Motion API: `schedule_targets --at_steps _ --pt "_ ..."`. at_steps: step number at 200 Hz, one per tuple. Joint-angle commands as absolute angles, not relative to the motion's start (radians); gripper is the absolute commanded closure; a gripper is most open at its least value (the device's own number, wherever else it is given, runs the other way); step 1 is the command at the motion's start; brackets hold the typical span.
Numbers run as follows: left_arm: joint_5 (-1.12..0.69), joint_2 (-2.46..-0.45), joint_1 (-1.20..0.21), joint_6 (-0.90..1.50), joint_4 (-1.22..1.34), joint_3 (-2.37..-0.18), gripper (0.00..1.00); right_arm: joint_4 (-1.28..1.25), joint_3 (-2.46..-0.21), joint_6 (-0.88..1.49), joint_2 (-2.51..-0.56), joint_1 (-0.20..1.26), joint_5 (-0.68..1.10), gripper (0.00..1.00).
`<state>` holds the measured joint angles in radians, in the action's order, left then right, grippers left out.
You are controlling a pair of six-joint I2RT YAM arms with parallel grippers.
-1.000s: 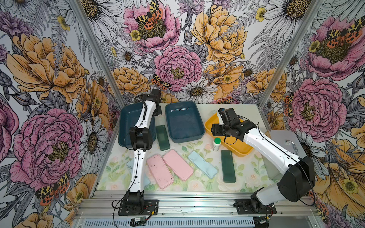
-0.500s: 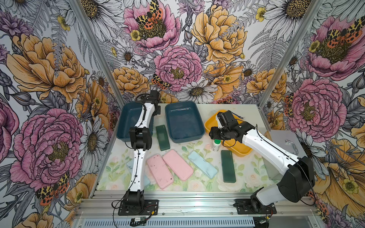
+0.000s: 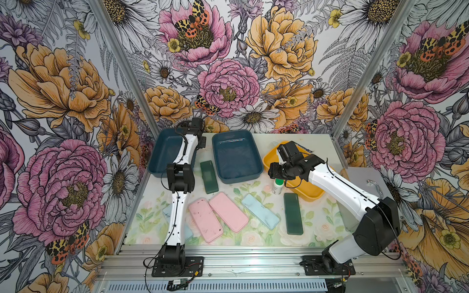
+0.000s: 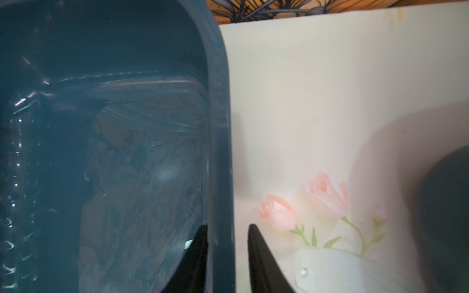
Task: Place the pencil cases by color into the storage box
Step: Move the storage box to the corner of the board.
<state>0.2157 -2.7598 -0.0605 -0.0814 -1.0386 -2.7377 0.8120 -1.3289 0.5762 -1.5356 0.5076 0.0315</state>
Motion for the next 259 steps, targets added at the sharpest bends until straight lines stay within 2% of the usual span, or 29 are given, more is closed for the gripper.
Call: schedule_targets --at_steps 1,21,36,97,123,176,223,235,259 --pt "0.202 -2.765 -0.073 -0.095 -0.990 -2.755 0.42 0.811 -1.341 0.578 -1.546 0.512 0.025 0.42" --pt "0.244 -2.753 -0.074 -0.081 -0.983 -2.754 0.21 0.812 -1.346 0.564 -1.550 0.513 0.026 0.42" --pt "0.262 -2.737 -0.072 -0.060 -0.983 -2.746 0.01 0.809 -1.357 0.543 -1.558 0.511 0.024 0.42" --pt "0.411 -2.549 -0.086 -0.020 -0.963 -2.619 0.01 0.811 -1.462 0.458 -1.604 0.512 0.023 0.39" --pt "0.410 -2.447 -0.088 0.046 -0.962 -2.551 0.01 0.810 -1.496 0.442 -1.626 0.511 0.025 0.39" --pt "0.173 -2.270 -0.180 0.373 -0.965 -2.316 0.01 0.859 -1.571 0.430 -1.669 0.500 -0.018 0.39" --pt "-0.008 -2.121 -0.306 0.536 -0.973 -2.099 0.01 0.959 -1.599 0.391 -1.661 0.460 -0.119 0.37" --pt "-0.069 -2.078 -0.308 0.575 -0.973 -2.057 0.01 1.001 -1.601 0.375 -1.652 0.422 -0.124 0.34" --pt "-0.118 -2.013 -0.307 0.565 -0.974 -2.040 0.01 1.104 -1.574 0.281 -1.631 0.353 -0.105 0.23"
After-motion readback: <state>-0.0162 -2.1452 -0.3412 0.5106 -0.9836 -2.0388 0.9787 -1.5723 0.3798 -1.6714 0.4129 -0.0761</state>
